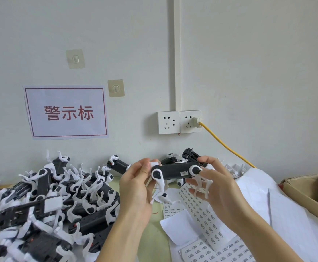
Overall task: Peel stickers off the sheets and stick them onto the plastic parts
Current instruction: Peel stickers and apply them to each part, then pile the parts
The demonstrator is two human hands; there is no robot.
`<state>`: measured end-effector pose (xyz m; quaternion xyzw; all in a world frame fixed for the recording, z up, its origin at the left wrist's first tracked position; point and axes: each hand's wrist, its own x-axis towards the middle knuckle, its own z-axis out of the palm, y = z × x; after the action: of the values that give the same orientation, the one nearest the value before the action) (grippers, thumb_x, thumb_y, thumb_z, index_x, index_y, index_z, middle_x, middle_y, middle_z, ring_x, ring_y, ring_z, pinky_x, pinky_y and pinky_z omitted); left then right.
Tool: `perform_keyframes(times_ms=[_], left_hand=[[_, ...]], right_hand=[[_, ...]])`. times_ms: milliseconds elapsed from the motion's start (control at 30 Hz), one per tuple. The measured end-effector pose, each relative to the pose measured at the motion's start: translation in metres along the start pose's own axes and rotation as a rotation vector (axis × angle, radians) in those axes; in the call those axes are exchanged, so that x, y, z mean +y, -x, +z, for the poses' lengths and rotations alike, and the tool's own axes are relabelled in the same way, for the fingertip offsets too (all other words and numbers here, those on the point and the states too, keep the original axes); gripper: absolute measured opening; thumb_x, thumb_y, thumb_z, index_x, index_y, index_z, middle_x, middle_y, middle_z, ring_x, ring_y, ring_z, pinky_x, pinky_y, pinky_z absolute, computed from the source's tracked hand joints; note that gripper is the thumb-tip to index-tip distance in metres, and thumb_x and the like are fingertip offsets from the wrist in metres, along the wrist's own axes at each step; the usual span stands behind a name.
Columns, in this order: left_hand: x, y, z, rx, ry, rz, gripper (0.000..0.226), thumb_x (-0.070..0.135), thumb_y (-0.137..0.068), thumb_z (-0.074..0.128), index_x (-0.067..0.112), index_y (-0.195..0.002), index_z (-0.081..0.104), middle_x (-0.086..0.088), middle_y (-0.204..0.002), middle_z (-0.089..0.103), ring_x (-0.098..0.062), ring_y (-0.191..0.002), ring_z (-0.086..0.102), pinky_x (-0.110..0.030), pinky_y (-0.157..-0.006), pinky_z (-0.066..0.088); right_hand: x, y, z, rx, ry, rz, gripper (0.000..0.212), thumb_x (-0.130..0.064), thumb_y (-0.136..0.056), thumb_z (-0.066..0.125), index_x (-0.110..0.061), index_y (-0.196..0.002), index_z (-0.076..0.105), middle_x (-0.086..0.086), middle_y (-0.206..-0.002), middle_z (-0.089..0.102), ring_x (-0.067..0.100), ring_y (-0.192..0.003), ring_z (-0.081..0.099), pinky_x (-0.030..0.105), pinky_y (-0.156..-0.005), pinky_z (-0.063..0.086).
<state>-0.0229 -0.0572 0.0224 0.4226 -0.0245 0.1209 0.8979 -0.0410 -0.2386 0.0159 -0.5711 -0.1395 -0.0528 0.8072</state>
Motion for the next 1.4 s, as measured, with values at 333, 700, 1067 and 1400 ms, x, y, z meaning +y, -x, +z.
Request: perform_keyframes(times_ms=[333, 700, 1067, 1400], left_hand=[[-0.001, 0.002, -0.002, -0.021, -0.176, -0.018, 0.022, 0.021, -0.099, 0.057, 0.015, -0.086, 0.073, -0.008, -0.084, 0.074, -0.023, -0.064, 0.067, -0.043, -0.071, 0.059], [0.000, 0.001, -0.005, -0.057, -0.293, -0.037, 0.017, 0.017, -0.096, 0.061, 0.012, -0.095, 0.077, -0.005, -0.086, 0.072, -0.019, -0.077, 0.066, -0.027, -0.066, 0.050], [-0.017, 0.006, -0.004, -0.119, -0.441, -0.146, 0.027, 0.032, -0.096, 0.057, 0.014, -0.102, 0.077, -0.001, -0.090, 0.075, -0.024, -0.083, 0.067, -0.039, -0.076, 0.056], [-0.037, -0.010, 0.005, -0.154, -0.696, -0.147, 0.027, 0.023, -0.103, 0.045, 0.015, -0.103, 0.070, -0.005, -0.107, 0.072, -0.027, -0.099, 0.062, -0.039, -0.075, 0.046]], right_hand=[[-0.002, 0.002, -0.001, 0.000, 0.141, -0.096, 0.035, -0.031, -0.082, 0.078, -0.032, -0.115, 0.067, 0.012, -0.118, 0.065, 0.025, -0.097, 0.070, 0.043, -0.084, 0.057], [-0.002, 0.004, -0.005, -0.100, 0.232, 0.201, 0.035, -0.042, -0.100, 0.047, -0.016, -0.117, 0.062, 0.019, -0.120, 0.062, 0.029, -0.084, 0.069, 0.043, -0.067, 0.058], [-0.034, 0.007, -0.045, -0.083, 0.385, 0.329, 0.042, -0.048, -0.087, 0.058, -0.014, -0.109, 0.064, 0.014, -0.088, 0.067, 0.032, -0.067, 0.062, 0.032, -0.058, 0.055], [-0.079, 0.013, -0.134, 0.717, -0.469, -0.232, 0.040, -0.042, -0.103, 0.040, -0.019, -0.134, 0.050, 0.013, -0.127, 0.057, 0.035, -0.087, 0.073, 0.053, -0.098, 0.052]])
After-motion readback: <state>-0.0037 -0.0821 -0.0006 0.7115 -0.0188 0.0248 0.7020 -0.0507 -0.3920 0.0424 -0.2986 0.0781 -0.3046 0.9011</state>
